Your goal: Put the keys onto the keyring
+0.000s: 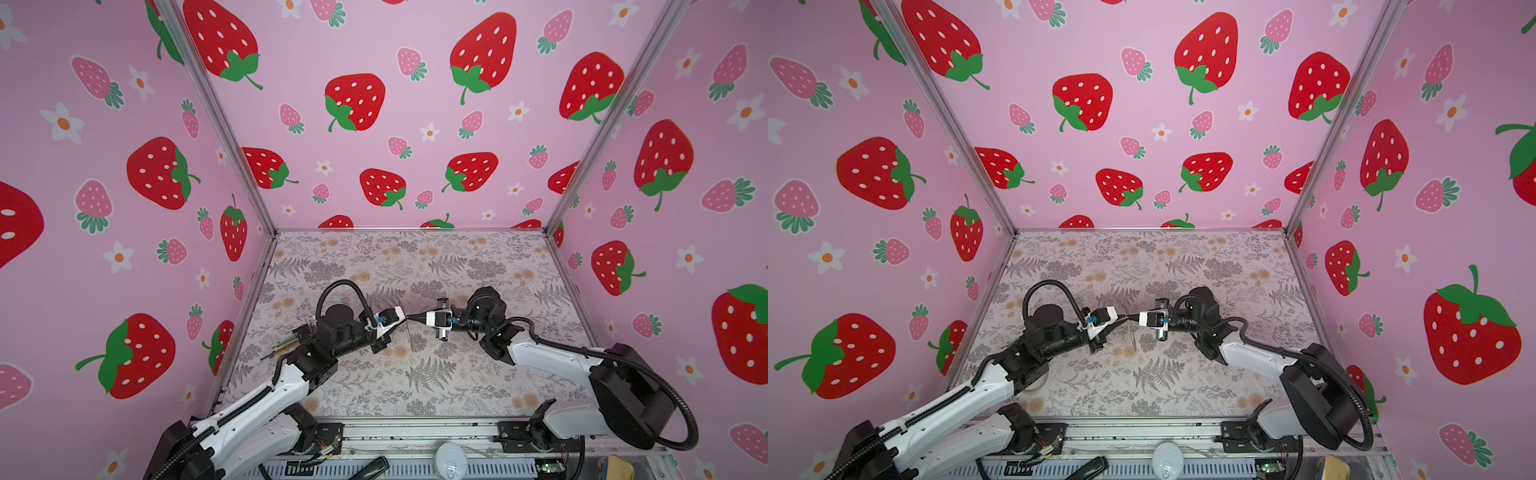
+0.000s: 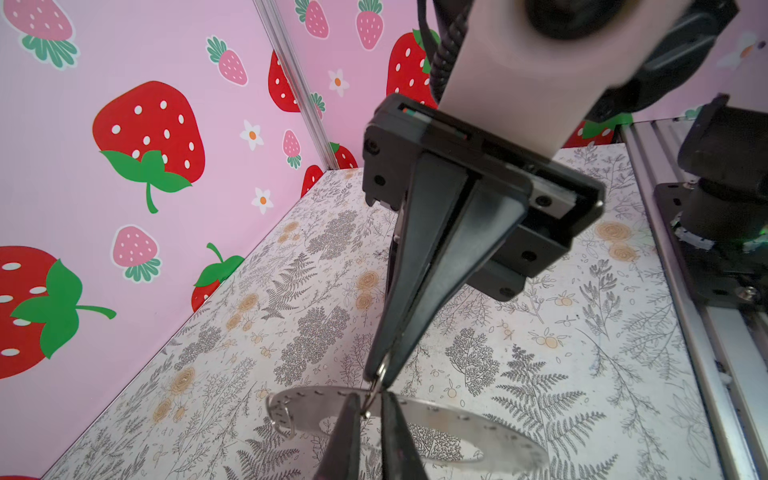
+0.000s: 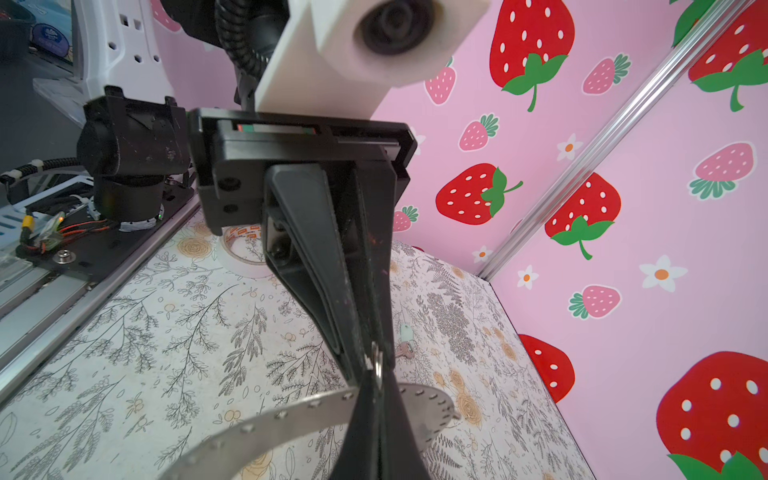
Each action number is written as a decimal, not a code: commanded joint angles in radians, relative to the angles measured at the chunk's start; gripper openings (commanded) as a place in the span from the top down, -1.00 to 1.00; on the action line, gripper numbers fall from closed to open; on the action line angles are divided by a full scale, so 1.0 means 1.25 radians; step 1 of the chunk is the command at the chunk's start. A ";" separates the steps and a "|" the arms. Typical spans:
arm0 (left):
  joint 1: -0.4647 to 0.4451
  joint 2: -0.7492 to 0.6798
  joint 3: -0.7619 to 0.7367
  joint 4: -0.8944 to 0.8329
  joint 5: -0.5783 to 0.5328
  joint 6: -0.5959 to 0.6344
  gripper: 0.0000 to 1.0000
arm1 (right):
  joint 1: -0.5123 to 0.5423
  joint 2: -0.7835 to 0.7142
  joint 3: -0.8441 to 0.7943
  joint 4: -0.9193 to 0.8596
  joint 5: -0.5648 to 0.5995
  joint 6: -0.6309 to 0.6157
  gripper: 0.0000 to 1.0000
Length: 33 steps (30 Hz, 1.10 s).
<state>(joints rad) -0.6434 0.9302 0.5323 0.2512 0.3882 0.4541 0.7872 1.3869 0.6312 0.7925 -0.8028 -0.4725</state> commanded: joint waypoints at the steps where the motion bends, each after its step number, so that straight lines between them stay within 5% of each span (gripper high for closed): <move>1: -0.003 0.004 0.038 0.009 0.055 0.021 0.80 | -0.001 0.005 0.029 0.031 -0.034 -0.005 1.00; 10: -0.005 0.005 0.051 -0.014 0.071 0.049 1.00 | 0.000 0.007 0.036 -0.004 -0.041 -0.021 0.99; 20: -0.008 0.003 0.085 -0.101 -0.016 0.108 1.00 | -0.019 -0.042 0.021 -0.098 0.032 -0.092 0.49; 33: -0.031 0.020 0.131 -0.194 -0.096 0.169 1.00 | -0.024 -0.074 0.051 -0.201 0.032 -0.122 0.38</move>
<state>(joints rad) -0.6724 0.9493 0.6384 0.0307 0.2951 0.6231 0.7589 1.3037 0.6563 0.5850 -0.7300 -0.6033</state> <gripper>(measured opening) 0.050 0.309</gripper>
